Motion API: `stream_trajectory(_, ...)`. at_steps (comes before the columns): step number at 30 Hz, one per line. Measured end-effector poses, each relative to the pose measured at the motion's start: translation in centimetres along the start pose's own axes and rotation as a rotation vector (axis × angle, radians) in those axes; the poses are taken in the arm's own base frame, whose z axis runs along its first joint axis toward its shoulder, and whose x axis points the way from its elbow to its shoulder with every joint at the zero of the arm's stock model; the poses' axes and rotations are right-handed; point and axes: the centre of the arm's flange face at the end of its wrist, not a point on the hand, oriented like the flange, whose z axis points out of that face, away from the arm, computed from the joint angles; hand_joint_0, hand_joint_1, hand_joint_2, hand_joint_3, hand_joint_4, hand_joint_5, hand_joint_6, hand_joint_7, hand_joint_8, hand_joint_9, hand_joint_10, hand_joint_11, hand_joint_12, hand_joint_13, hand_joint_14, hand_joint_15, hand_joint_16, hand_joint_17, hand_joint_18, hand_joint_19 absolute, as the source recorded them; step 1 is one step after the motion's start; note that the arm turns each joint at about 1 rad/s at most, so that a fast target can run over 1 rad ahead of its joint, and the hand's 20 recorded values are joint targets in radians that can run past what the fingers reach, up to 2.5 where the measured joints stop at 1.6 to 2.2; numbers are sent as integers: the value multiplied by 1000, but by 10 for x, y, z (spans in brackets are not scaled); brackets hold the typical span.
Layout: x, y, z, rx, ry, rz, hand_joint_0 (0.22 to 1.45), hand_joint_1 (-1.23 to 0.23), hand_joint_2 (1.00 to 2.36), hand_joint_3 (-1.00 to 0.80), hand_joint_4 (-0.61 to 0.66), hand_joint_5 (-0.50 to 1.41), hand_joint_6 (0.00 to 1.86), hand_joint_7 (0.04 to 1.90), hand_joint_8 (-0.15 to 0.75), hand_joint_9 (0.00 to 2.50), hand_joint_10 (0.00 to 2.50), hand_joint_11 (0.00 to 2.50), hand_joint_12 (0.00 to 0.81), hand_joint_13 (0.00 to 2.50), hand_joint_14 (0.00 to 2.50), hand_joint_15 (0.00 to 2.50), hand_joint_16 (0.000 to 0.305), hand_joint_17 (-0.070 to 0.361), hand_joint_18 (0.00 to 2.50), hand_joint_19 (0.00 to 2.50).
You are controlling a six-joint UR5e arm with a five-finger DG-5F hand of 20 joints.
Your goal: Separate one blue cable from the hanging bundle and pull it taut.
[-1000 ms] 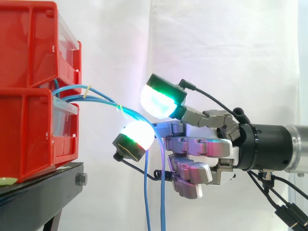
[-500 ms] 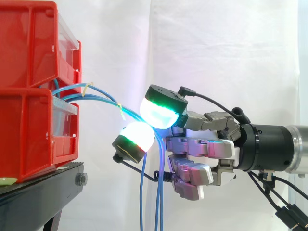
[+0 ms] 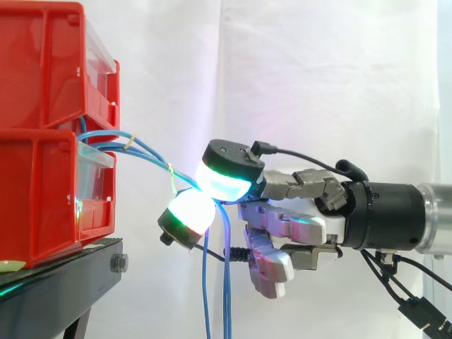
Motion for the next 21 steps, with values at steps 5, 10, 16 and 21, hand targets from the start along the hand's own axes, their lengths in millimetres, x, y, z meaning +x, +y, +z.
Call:
stream_trajectory(5,0,0,0,6,-16,-51,691,-738,1018,-202,57,144,504,1290,67,2004,12,250,242,1643,13,309,70,157,2029,318)
stream_trajectory(10,1,0,0,8,-16,-89,691,-736,1018,-204,57,144,504,1294,66,2003,12,251,247,1650,14,310,69,156,2025,328)
stream_trajectory(16,1,4,0,5,-16,-104,691,-735,1018,-202,55,144,504,1298,62,2006,13,273,241,1653,13,316,69,155,2020,330)
stream_trajectory(21,1,10,-1,12,-12,-113,692,-732,1018,-204,53,144,503,1298,72,1997,12,250,242,1650,14,319,69,155,2017,333)
